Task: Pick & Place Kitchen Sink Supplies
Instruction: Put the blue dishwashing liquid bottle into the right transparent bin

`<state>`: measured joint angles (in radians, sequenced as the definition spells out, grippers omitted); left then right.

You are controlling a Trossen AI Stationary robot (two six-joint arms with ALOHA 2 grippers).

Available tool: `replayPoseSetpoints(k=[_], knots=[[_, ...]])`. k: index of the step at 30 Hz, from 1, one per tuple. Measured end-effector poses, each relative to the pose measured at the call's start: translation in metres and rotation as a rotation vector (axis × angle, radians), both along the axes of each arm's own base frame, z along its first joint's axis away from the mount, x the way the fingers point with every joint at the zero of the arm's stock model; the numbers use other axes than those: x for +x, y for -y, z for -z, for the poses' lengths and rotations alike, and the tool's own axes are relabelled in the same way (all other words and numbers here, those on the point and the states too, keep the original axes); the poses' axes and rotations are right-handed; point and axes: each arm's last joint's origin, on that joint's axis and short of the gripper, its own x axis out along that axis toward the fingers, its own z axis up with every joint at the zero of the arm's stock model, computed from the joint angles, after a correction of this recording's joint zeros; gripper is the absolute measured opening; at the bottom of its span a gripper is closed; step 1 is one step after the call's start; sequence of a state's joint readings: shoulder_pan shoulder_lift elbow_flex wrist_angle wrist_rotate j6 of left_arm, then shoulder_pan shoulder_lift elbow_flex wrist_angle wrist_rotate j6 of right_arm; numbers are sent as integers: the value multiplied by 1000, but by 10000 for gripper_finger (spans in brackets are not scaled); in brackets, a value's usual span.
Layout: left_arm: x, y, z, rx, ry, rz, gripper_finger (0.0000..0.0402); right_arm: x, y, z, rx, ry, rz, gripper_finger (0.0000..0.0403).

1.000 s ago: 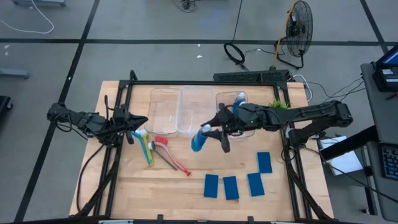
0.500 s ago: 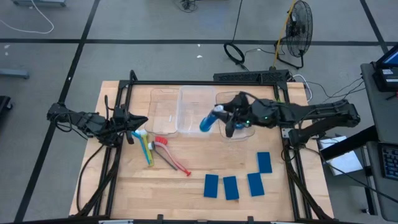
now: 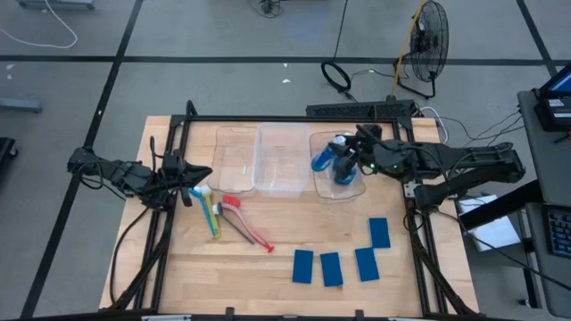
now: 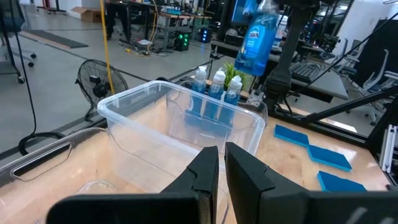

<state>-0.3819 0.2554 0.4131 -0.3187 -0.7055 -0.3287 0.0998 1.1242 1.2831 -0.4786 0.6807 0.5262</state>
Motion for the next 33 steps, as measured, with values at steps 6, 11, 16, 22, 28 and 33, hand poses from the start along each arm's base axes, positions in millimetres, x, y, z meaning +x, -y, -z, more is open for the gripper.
replayPoseSetpoints(k=[6,11,16,22,28,33], knots=[[0,0,0,-7,4,-1,33,-6,1,6,53,-41,26,128],[0,0,0,-23,9,-3,33,-10,1,14,100,-99,57,128],[0,0,0,-25,9,-3,33,-17,2,23,156,-170,104,128],[0,0,0,-25,10,-3,33,-25,2,34,242,-227,165,128],[0,0,0,-27,10,-3,33,-25,1,59,312,-264,197,131],[0,0,0,-27,10,-3,33,-24,1,81,334,-286,230,131]])
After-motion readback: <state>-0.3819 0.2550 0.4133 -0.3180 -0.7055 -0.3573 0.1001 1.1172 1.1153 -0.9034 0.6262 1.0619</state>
